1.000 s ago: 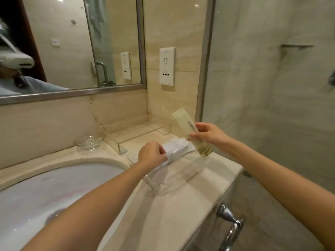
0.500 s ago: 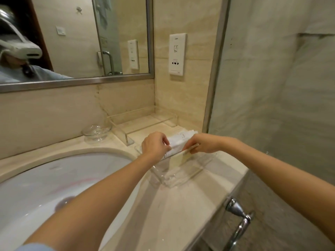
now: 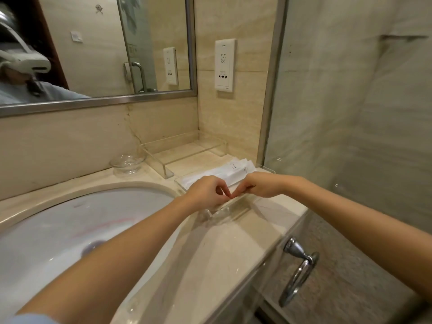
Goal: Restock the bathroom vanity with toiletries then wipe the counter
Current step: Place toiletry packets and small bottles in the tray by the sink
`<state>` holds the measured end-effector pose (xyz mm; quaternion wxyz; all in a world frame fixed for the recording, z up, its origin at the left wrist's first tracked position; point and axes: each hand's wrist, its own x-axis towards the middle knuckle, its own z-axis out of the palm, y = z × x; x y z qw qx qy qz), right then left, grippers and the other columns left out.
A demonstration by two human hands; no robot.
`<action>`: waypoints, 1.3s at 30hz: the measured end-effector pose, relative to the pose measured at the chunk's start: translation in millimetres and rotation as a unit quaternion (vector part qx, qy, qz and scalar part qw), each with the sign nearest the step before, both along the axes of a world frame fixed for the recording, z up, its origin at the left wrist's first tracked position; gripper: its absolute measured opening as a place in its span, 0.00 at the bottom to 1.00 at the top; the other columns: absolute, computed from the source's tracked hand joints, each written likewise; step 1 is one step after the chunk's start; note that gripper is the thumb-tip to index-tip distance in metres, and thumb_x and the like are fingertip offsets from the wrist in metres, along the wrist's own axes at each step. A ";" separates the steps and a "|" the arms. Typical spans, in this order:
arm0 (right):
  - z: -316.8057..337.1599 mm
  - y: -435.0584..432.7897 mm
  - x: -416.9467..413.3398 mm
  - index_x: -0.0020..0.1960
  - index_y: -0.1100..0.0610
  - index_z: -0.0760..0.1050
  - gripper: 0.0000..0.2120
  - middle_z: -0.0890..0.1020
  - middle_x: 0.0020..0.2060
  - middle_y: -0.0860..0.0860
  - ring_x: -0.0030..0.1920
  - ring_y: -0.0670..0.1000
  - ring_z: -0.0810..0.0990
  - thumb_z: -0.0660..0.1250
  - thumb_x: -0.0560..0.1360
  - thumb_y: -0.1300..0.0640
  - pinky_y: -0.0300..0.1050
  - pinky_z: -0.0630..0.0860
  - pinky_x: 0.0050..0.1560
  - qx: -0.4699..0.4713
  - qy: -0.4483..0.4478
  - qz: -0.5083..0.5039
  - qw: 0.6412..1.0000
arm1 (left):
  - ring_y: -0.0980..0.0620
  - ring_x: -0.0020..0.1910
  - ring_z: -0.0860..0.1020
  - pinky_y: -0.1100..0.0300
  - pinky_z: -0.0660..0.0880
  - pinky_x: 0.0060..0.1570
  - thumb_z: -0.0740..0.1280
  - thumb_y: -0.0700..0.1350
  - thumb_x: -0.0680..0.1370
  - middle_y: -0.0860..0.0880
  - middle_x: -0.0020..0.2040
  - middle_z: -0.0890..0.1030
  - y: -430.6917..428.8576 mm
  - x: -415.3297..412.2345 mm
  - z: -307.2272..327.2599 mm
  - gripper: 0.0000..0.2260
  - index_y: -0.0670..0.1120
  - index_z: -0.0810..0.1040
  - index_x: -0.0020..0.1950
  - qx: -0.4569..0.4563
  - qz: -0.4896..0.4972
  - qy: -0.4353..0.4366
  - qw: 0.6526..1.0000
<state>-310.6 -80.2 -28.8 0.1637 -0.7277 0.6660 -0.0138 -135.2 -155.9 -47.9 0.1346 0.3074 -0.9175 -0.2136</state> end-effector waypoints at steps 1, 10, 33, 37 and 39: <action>-0.6 1.6 3.2 0.63 0.51 0.77 0.23 0.79 0.60 0.46 0.54 0.41 0.73 0.54 0.77 0.69 0.33 0.66 0.57 0.000 -0.004 0.000 1.000 | 0.56 0.38 0.77 0.62 0.73 0.39 0.69 0.49 0.73 0.56 0.38 0.79 2.4 1.7 0.7 0.03 0.52 0.82 0.45 0.008 -0.006 -0.013 1.000; -5.5 13.3 6.8 0.62 0.58 0.77 0.21 0.81 0.58 0.50 0.56 0.41 0.76 0.55 0.76 0.71 0.23 0.68 0.56 -0.058 -0.126 -0.050 0.989 | 0.57 0.34 0.78 0.59 0.77 0.46 0.65 0.44 0.74 0.54 0.40 0.80 14.8 10.0 12.6 0.05 0.52 0.81 0.45 0.031 0.002 -0.060 0.998; -50.7 330.2 -53.5 0.56 0.54 0.77 0.10 0.83 0.47 0.48 0.44 0.44 0.82 0.65 0.77 0.62 0.38 0.74 0.47 -0.124 -0.384 -0.327 0.854 | 0.50 0.45 0.82 0.55 0.78 0.50 0.69 0.40 0.71 0.48 0.43 0.83 257.2 -65.0 -42.5 0.10 0.49 0.83 0.50 0.035 -0.191 -0.065 0.979; -122.0 405.9 -63.7 0.59 0.56 0.77 0.11 0.83 0.48 0.49 0.47 0.46 0.81 0.66 0.77 0.60 0.38 0.76 0.49 -0.059 -0.385 -0.399 0.830 | 0.51 0.47 0.80 0.62 0.74 0.48 0.70 0.41 0.72 0.50 0.43 0.80 310.2 -89.9 -108.8 0.12 0.49 0.82 0.55 0.078 -0.237 -0.163 0.955; -160.0 438.0 -68.1 0.60 0.57 0.77 0.12 0.83 0.47 0.49 0.47 0.46 0.81 0.66 0.76 0.60 0.37 0.76 0.49 -0.027 -0.387 -0.431 0.815 | 0.52 0.48 0.79 0.61 0.73 0.48 0.70 0.42 0.73 0.50 0.45 0.80 328.4 -101.6 -141.5 0.12 0.48 0.81 0.56 0.109 -0.249 -0.191 0.943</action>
